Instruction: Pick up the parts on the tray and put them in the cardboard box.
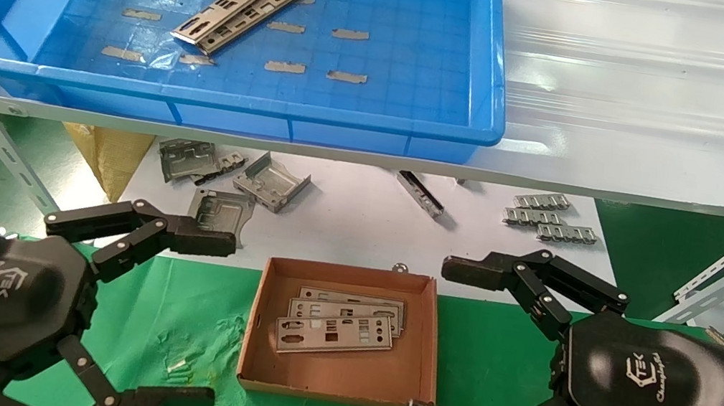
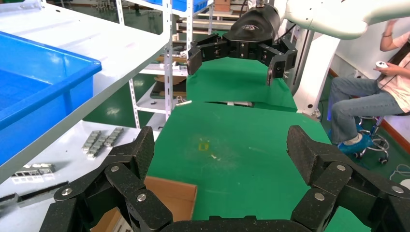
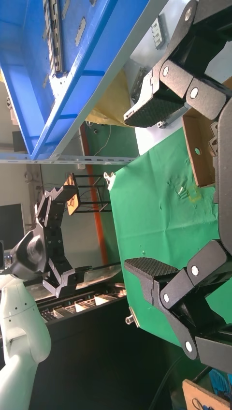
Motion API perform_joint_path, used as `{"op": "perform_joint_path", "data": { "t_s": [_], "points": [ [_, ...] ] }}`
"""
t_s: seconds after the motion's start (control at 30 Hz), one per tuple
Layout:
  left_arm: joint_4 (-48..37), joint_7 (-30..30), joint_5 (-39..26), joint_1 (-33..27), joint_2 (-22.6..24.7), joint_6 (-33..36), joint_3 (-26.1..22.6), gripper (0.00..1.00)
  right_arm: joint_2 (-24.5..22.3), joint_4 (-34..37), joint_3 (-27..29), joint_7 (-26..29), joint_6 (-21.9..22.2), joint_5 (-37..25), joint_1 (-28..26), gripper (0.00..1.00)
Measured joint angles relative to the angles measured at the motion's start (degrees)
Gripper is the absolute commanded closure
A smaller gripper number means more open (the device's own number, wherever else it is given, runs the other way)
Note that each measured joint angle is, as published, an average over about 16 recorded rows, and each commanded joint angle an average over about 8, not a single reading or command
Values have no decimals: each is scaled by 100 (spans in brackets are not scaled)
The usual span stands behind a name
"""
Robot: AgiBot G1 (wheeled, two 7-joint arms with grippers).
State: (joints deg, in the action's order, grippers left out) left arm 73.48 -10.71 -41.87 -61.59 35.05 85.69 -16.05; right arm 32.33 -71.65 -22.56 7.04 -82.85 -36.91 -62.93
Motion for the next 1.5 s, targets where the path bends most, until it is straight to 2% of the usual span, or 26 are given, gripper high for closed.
{"op": "perform_joint_path", "data": {
  "t_s": [0.67, 0.93, 1.5],
  "points": [
    [0, 0, 0, 0, 0, 0, 0, 0, 0, 0, 0, 0, 0, 0, 0, 1],
    [0, 0, 0, 0, 0, 0, 0, 0, 0, 0, 0, 0, 0, 0, 0, 100],
    [0, 0, 0, 0, 0, 0, 0, 0, 0, 0, 0, 0, 0, 0, 0, 100]
  ]
}}
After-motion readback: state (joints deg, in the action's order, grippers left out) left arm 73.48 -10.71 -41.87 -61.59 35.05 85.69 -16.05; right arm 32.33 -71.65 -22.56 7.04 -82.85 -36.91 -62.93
